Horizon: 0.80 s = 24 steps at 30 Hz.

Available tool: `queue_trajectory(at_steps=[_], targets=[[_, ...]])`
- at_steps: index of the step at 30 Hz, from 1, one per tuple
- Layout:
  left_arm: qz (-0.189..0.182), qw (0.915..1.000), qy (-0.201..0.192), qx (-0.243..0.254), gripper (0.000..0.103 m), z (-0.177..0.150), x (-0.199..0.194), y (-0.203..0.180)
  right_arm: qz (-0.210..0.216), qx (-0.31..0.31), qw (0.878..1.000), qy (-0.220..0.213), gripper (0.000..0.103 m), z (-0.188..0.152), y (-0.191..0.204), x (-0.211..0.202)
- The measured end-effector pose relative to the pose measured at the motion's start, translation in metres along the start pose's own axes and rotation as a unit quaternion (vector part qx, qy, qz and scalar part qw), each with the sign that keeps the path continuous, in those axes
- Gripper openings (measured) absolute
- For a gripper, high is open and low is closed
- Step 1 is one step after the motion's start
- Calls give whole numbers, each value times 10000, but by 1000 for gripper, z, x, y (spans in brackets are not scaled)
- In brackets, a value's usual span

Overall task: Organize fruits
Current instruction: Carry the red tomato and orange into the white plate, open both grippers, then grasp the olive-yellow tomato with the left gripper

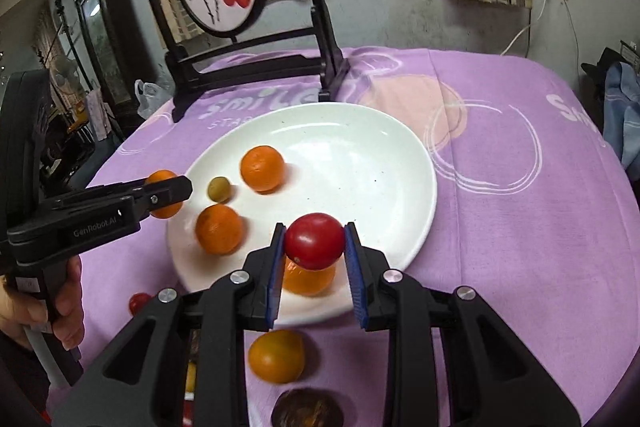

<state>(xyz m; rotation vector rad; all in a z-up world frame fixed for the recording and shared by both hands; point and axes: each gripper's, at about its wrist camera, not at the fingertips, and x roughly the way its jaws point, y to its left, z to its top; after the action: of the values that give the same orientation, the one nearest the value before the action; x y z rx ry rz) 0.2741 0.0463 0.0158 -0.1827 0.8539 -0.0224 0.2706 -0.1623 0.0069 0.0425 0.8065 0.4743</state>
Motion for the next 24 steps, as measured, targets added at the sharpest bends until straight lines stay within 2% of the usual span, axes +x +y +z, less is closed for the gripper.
queue_trajectory(at_steps=[6, 8, 9, 11, 14, 22, 23, 24], targets=[[-107, 9998, 115, -99, 39, 5, 25, 6, -150, 250, 9993, 240, 32, 8, -12, 30], [-141, 9997, 62, -175, 63, 5, 23, 5, -87, 352, 9989, 282, 32, 11, -15, 33], [-48, 9997, -131, -210, 75, 5, 17, 5, -104, 386, 9990, 223, 33, 12, -16, 30], [-44, 9992, -338, -185, 77, 7, 6, 3, -94, 411, 9990, 138, 33, 11, -16, 24], [-98, 9990, -397, -201, 77, 8, -8, 1, 65, 509, 9986, 131, 33, 6, -16, 14], [-238, 9979, -585, -145, 89, -11, -57, -3, 337, 686, 9970, 99, 33, -19, -17, -22], [-246, 9979, -588, -135, 90, -16, -62, -3, 317, 677, 9972, 94, 37, -24, -16, -28], [-248, 9979, -586, -122, 91, -23, -68, -3, 290, 676, 9973, 86, 49, -28, -16, -33]])
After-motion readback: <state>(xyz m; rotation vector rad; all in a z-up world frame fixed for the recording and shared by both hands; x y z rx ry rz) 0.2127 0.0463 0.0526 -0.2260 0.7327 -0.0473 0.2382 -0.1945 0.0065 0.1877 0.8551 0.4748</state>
